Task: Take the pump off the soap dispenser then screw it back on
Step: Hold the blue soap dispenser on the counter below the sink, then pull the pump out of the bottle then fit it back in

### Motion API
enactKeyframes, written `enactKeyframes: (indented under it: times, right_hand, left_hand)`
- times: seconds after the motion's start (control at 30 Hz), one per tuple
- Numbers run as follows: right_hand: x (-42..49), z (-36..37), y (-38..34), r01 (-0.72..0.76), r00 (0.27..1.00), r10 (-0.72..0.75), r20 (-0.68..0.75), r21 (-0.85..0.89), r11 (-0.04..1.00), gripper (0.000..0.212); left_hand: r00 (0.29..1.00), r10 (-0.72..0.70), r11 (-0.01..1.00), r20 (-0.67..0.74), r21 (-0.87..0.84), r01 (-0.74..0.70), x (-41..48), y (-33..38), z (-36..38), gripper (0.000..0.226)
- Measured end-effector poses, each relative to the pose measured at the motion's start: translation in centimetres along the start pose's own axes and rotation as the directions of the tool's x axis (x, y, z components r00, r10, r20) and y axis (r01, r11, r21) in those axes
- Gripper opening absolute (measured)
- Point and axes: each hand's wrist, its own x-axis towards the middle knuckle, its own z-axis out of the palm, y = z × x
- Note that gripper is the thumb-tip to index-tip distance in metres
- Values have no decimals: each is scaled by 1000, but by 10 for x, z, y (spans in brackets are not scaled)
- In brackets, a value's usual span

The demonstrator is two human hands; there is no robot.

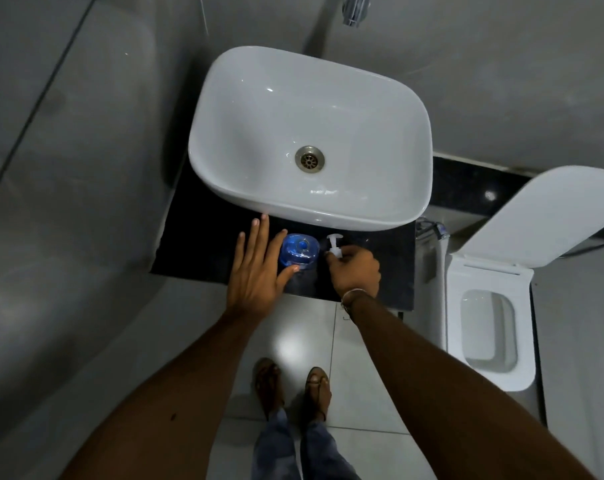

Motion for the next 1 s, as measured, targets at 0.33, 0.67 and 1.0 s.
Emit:
enactKeyframes:
  times: [0.33, 0.67, 1.0]
  right_hand:
    - [-50, -55, 10, 326, 944, -296, -146, 543, 774, 30]
    - [-67, -54, -48, 538, 816, -516, -259, 665, 517, 31]
    - [-53, -27, -36, 533, 812, -545, -207, 641, 552, 33]
  left_hand:
    - [1000, -27, 993, -7, -116, 26, -1, 1, 2, 68]
    - [1000, -9, 995, 11, -97, 10, 0, -3, 3, 66]
    - [1000, 6, 995, -31, -96, -9, 0, -6, 10, 66]
